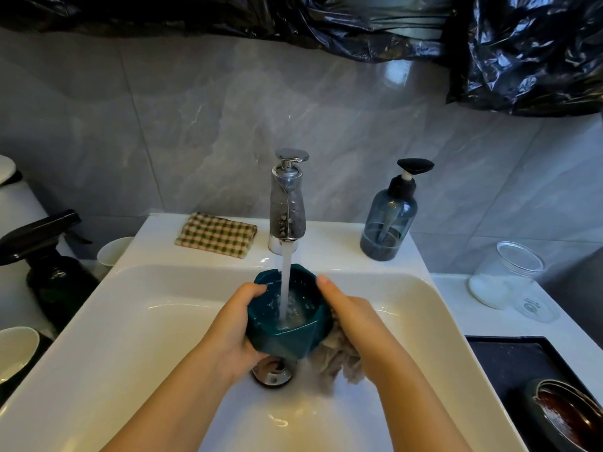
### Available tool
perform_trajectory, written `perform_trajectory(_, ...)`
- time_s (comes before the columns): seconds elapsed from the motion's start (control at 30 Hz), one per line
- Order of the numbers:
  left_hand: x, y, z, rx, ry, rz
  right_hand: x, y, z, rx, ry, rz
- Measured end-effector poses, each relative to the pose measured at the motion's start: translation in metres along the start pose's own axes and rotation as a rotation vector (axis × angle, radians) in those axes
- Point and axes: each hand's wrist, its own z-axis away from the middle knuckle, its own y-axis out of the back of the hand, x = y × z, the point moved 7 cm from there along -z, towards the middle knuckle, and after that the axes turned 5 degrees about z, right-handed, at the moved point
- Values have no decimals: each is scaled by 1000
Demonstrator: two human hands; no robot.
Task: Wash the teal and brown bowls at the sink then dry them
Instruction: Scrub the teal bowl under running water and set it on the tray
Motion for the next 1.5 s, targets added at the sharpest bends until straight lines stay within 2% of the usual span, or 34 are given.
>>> perform_trajectory(0.1, 1, 1, -2, -48, -4, -70, -2, -4, 3, -37, 40, -22)
perform_trajectory(0.27, 0, -2, 3, -39, -70, -695, -4, 11, 3, 130, 116, -125)
perform_trajectory(0.33, -1, -4, 5, -27, -96, -789, -8, 13, 4, 166, 162, -100)
perform_trajectory(0.43, 8, 0, 2, 82, -249, -779, -15, 13, 8, 190, 250, -55)
perform_trajectory(0.57, 30, 9, 4, 304, -503, -1082, -29, 11, 15, 145, 402, -33)
perform_trajectory(0.7, 32, 3, 4, 199, -516, -970, -38, 17, 21, 153, 538, 31)
perform_trajectory(0.97, 22, -14, 5, -4, -525, -858, -41, 35, 29, 186, 687, 368)
perform_trajectory(1.13, 19, -17, 8, -21, -529, -827, -36, 44, 29, 164, 719, 370)
perform_trajectory(1.33, 12, -28, 11, -128, -528, -825, -35, 59, 34, 227, 699, 322)
perform_trajectory(1.5, 18, -32, 16, -174, -505, -896, -34, 66, 37, 151, 677, 148)
